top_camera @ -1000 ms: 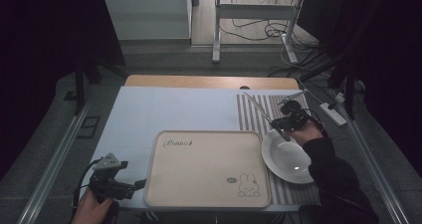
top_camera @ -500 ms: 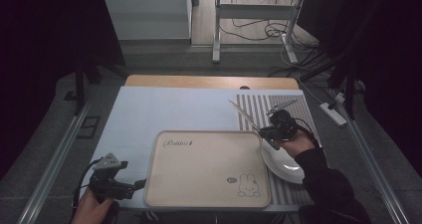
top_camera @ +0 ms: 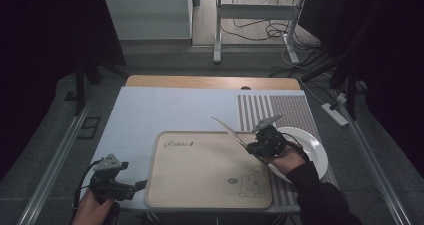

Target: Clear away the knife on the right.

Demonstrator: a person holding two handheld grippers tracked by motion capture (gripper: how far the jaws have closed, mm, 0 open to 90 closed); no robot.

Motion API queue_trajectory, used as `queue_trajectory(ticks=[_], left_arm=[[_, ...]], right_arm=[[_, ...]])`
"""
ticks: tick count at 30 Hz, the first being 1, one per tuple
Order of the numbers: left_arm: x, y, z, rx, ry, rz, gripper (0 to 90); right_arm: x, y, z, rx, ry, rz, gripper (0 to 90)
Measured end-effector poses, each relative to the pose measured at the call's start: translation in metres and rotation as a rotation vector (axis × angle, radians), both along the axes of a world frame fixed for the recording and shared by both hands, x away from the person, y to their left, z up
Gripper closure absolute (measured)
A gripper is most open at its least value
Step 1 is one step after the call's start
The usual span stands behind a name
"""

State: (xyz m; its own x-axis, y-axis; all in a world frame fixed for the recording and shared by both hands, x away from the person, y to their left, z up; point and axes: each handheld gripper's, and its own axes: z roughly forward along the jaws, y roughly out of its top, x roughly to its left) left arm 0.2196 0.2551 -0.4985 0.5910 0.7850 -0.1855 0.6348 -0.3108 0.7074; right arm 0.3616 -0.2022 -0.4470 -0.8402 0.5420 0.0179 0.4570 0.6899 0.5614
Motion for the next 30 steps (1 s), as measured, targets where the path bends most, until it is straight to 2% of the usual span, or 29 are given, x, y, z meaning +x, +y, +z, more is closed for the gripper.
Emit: queue_trajectory(ticks=[8,11,17,20,23,24,26,27,28,30], left_arm=[[0.000,0.000,0.000,0.002,-0.001,-0.001,1.8],[0.000,0.000,0.000,0.002,-0.001,-0.001,1.7],[0.000,0.000,0.000,0.002,-0.001,-0.001,1.7],[0.000,0.000,0.000,0.003,-0.001,-0.001,1.7],[0.000,0.000,0.000,0.005,-0.002,-0.002,1.8],[0.000,0.000,0.000,0.006,-0.002,-0.002,1.7],[0.000,0.000,0.000,0.006,-0.001,-0.002,1.8],[0.000,0.000,0.000,0.006,-0.001,-0.002,1.8],[0.000,0.000,0.000,0.006,-0.001,-0.002,1.8],[0.000,-0.001,0.000,0.008,-0.001,-0.003,1.8]], right_arm=[[-0.019,0.012,-0.014,-0.029,0.019,0.039,80.5],[-0.025,0.015,-0.021,-0.058,0.041,0.048,80.5],[-0.034,0.017,-0.034,-0.118,0.047,0.062,80.5],[-0.036,0.018,-0.039,-0.130,0.057,0.069,80.4],[-0.038,0.019,-0.046,-0.158,0.046,0.077,80.1],[-0.038,0.020,-0.048,-0.172,0.057,0.081,79.8],[-0.038,0.019,-0.049,-0.162,0.068,0.088,77.0],[-0.037,0.019,-0.047,-0.147,0.070,0.084,69.5],[-0.035,0.019,-0.045,-0.138,0.065,0.083,67.6],[-0.031,0.020,-0.039,-0.108,0.055,0.096,70.3]])
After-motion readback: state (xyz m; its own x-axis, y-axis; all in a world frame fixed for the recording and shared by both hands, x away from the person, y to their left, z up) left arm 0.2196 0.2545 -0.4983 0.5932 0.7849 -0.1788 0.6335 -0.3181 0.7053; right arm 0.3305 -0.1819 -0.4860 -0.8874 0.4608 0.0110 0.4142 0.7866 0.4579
